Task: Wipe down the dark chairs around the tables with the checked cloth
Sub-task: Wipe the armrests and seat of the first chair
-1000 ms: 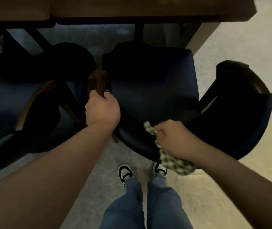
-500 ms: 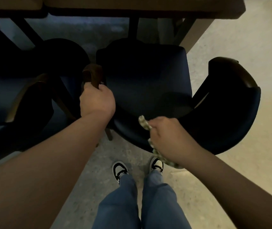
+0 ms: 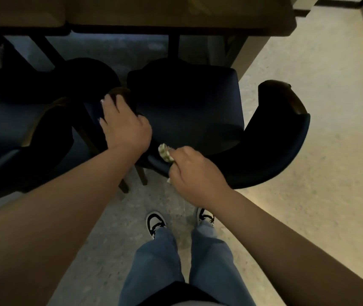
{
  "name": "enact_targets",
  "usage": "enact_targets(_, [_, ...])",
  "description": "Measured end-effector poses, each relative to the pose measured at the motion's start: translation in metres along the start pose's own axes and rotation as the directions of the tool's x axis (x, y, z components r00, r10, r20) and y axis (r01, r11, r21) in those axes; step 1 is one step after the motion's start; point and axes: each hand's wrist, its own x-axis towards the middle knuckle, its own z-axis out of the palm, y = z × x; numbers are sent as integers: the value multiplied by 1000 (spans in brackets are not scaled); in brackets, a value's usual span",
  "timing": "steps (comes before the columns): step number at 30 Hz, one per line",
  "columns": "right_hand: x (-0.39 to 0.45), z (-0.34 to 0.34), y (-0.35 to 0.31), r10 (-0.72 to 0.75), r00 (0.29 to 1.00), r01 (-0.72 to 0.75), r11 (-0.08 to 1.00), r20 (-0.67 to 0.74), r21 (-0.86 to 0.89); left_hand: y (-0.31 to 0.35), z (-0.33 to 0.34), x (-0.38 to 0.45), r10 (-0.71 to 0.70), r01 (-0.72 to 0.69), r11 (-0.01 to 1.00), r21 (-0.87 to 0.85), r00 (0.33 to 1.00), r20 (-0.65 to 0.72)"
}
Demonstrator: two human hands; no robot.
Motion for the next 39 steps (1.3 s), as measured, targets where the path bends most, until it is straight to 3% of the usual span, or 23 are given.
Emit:
enact_targets(3, [-9,-3,13,-118,990,118,993,79,2,-6,-3,-11,364,-394,895,207,916,171])
enact_targets(6, [-16,-13,27,-204,968,217,973,147,-77,-12,-13,-15,495,-645,723,248,734,465])
enact_targets(11, [-50,-35,74,-238,970,242,960,48,-143,-4,-13,-16,655,-868,438,235,487,578])
enact_targets(16, [-37,-27,76,-139,990,128,970,-39,-206,4,2,-14,748,-935,345,80,326,578])
enact_targets(19, [-21,-8,49,-45,995,31,987,-92,-157,1,2,-12,769,-933,351,73,332,547])
enact_targets(22, [-32,-16,61,-95,994,87,989,-60,-120,3,2,-14,767,-932,356,74,336,546])
enact_targets(24, [-39,-37,91,-126,992,126,971,10,-204,5,0,-14,756,-929,362,71,337,560])
enact_targets(27, [-33,-74,132,64,994,-24,916,87,-401,6,0,-13,754,-926,370,70,344,560])
enact_targets(29, [-19,-72,134,139,987,-92,896,78,-435,6,-1,-13,746,-925,374,62,340,573])
enact_targets(34, [5,-32,73,-29,965,103,956,262,-275,7,-2,-12,749,-924,375,71,347,564])
enact_targets(37, [6,-50,97,-81,938,164,960,336,-225,7,0,-13,748,-920,389,55,350,565])
enact_targets(39, [7,-68,127,-68,907,203,936,416,-288,6,0,-12,746,-913,404,50,360,559])
